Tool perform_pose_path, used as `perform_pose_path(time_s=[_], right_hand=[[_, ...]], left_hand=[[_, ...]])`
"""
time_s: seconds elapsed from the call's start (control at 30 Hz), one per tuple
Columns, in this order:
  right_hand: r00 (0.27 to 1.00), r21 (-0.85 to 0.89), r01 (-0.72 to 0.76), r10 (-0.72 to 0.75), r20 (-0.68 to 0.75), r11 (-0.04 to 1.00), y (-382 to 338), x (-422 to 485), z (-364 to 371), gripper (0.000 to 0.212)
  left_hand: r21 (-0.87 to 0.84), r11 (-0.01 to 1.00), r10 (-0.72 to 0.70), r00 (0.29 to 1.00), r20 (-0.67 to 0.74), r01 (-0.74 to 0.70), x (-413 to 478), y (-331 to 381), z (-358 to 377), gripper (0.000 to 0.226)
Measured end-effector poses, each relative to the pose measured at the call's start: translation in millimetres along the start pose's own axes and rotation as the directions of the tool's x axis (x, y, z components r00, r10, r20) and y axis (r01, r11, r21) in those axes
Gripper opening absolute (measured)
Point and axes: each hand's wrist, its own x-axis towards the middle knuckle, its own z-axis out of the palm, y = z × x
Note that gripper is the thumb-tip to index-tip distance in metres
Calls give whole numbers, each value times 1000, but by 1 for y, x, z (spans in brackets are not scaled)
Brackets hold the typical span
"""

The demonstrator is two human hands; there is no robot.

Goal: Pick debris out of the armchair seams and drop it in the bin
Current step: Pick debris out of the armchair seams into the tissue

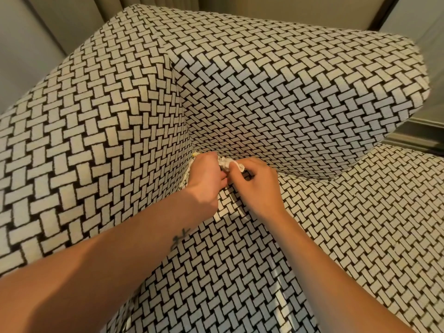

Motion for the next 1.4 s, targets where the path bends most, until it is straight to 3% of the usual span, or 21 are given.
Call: perform_pose_path(time_s=[0.13, 0.2, 0.37, 0.47, 0.63, 0.8, 0.97, 1.07, 1.17, 1.4], right_hand=[[991, -55, 98, -92, 99, 994, 3, -7, 2, 21], [985, -37, 120, -115, 130, 992, 1, -10, 3, 29], [1000, 105, 10, -10, -1, 994, 1, -3, 1, 28], [996, 24, -90, 91, -22, 996, 12, 8, 4, 28], [981, -90, -165, 173, 91, 982, 9, 18, 14, 39], [981, -242, -102, 138, 137, 965, 0, 21, 18, 44], [981, -478, 39, 58, 187, 878, -10, 28, 32, 50], [990, -545, 50, 31, 138, 837, -11, 31, 42, 43], [998, -506, 31, 1, 63, 862, -9, 32, 46, 35], [999, -306, 1, 14, 44, 952, -1, 30, 40, 23]], left_hand=[[63, 998, -1, 999, 36, -1, 3, -3, 0, 23], [98, 995, 31, 999, 15, -32, 5, -6, -1, 42], [148, 983, 126, 983, -134, -106, 8, -5, -3, 42], [182, 975, 158, 972, -175, -126, 11, -7, -5, 43], [176, 978, 146, 963, -225, -108, 12, -9, -7, 43], [188, 975, 175, 938, -299, -122, 18, -10, -10, 39], [159, 976, 194, 931, -309, -150, 21, -11, -10, 34], [135, 978, 192, 931, -309, -157, 21, -10, -10, 33], [154, 977, 192, 930, -314, -149, 21, -10, -9, 32], [199, 970, 197, 937, -290, -143, 21, -10, -8, 27]])
